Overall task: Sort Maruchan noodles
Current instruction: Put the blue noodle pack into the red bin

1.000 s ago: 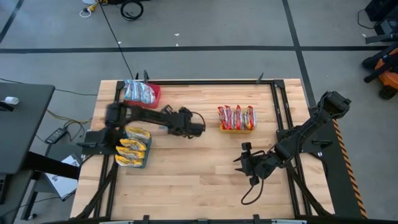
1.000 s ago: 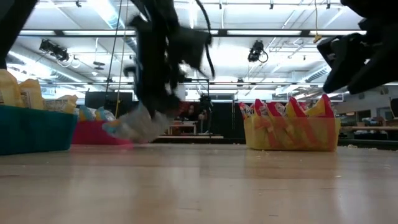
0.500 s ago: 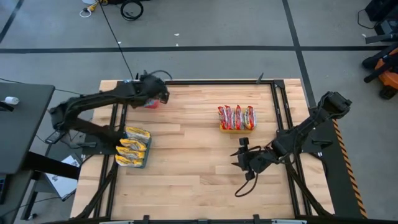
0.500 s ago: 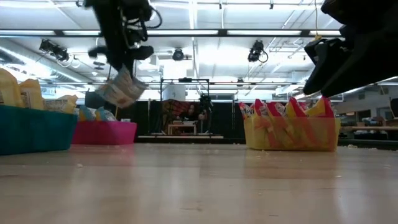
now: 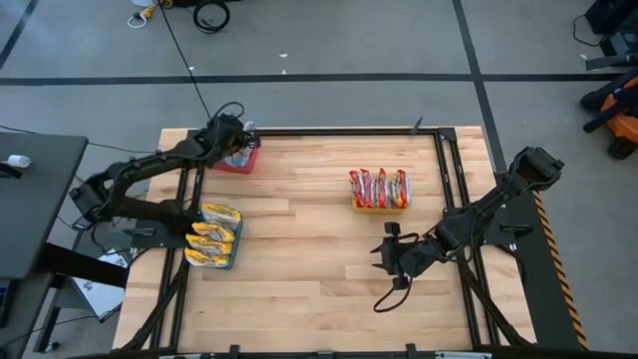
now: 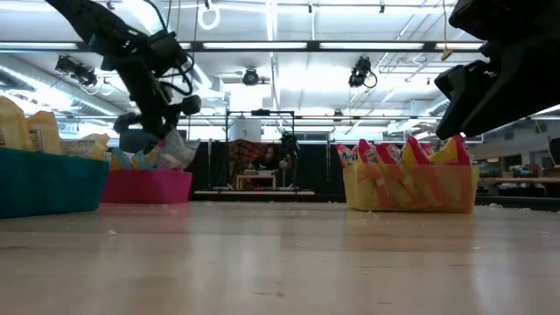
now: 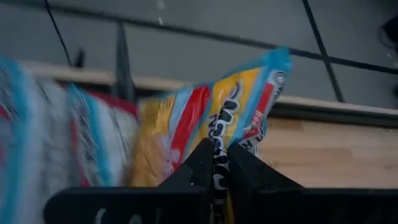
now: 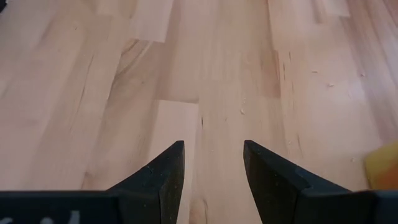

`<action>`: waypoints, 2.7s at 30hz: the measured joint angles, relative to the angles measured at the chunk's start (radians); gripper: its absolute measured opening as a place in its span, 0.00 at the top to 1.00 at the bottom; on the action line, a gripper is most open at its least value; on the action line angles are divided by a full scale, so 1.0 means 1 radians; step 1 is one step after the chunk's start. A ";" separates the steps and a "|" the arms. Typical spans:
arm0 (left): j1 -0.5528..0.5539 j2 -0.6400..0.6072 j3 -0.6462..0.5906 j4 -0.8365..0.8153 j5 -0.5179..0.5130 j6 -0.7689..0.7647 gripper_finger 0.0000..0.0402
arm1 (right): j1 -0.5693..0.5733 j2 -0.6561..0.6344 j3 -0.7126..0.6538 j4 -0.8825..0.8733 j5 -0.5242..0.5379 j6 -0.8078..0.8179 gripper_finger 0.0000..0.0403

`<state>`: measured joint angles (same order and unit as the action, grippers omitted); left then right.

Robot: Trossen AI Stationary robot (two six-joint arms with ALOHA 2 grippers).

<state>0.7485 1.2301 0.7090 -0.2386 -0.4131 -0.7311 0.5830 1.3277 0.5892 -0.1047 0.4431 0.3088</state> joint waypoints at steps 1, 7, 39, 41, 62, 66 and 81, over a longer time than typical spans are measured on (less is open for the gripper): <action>0.004 0.000 -0.010 0.003 0.028 -0.021 0.93 | 0.001 0.000 0.000 0.000 0.000 0.004 0.58; 0.005 -0.009 -0.031 0.029 0.140 -0.084 0.90 | 0.004 0.000 0.000 0.007 0.000 0.014 0.58; 0.042 -0.021 -0.029 -0.172 -0.084 -0.203 0.91 | 0.037 0.000 0.000 0.006 -0.074 0.058 0.58; 0.049 -0.021 -0.029 -0.191 -0.098 -0.128 0.91 | 0.037 0.000 0.000 0.006 -0.073 0.059 0.58; -0.005 0.082 -0.028 -0.124 0.024 0.686 0.91 | -0.070 0.000 0.000 0.057 -0.076 0.029 0.58; -0.007 0.164 -0.024 -0.070 -0.007 0.667 0.89 | -0.089 0.000 0.000 0.059 -0.078 0.028 0.58; 0.050 0.164 0.108 -0.258 0.021 0.640 0.52 | -0.103 -0.125 0.013 -0.039 -0.038 -0.046 0.58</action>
<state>0.7983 1.3944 0.8173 -0.4962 -0.3918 -0.0909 0.4801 1.2024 0.6024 -0.1433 0.4051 0.2627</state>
